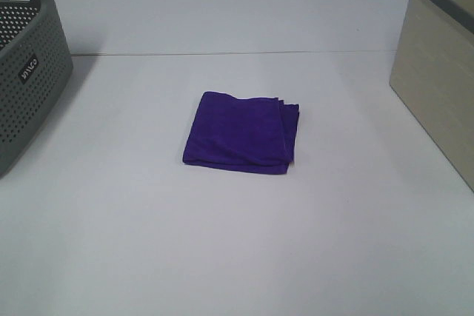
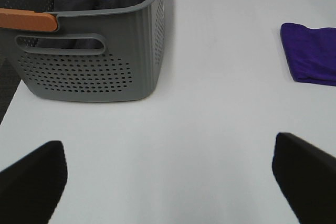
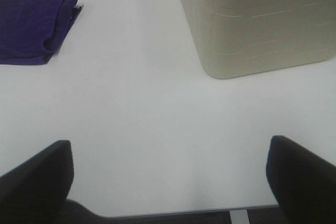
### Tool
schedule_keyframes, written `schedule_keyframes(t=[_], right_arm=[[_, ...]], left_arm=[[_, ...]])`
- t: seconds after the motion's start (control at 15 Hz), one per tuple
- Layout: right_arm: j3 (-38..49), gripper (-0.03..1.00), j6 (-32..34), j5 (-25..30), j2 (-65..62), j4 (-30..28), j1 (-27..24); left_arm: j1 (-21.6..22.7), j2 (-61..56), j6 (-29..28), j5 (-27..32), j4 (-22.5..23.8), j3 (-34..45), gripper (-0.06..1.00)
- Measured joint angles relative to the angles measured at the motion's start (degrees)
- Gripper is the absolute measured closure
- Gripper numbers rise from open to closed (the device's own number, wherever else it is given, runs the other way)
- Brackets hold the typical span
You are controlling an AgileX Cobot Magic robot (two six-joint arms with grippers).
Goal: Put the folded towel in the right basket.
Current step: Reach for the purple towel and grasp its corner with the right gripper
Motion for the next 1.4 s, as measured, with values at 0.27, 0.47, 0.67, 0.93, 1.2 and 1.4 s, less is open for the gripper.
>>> schedule_keyframes(t=[0.27, 0.47, 0.67, 0.93, 1.2, 1.4], right_arm=[[0.0, 0.01, 0.0, 0.0, 0.0, 0.0, 0.0], [0.0, 0.01, 0.0, 0.0, 0.0, 0.0, 0.0], [0.0, 0.01, 0.0, 0.0, 0.0, 0.0, 0.0], [0.0, 0.01, 0.0, 0.0, 0.0, 0.0, 0.0], [0.0, 0.01, 0.0, 0.0, 0.0, 0.0, 0.0], [0.0, 0.01, 0.0, 0.0, 0.0, 0.0, 0.0]], left_arm=[[0.0, 0.0, 0.0, 0.0, 0.0, 0.0, -0.05], [0.0, 0.0, 0.0, 0.0, 0.0, 0.0, -0.05], [0.0, 0.0, 0.0, 0.0, 0.0, 0.0, -0.05], [0.0, 0.0, 0.0, 0.0, 0.0, 0.0, -0.05], [0.0, 0.0, 0.0, 0.0, 0.0, 0.0, -0.05], [0.0, 0.0, 0.0, 0.0, 0.0, 0.0, -0.05]])
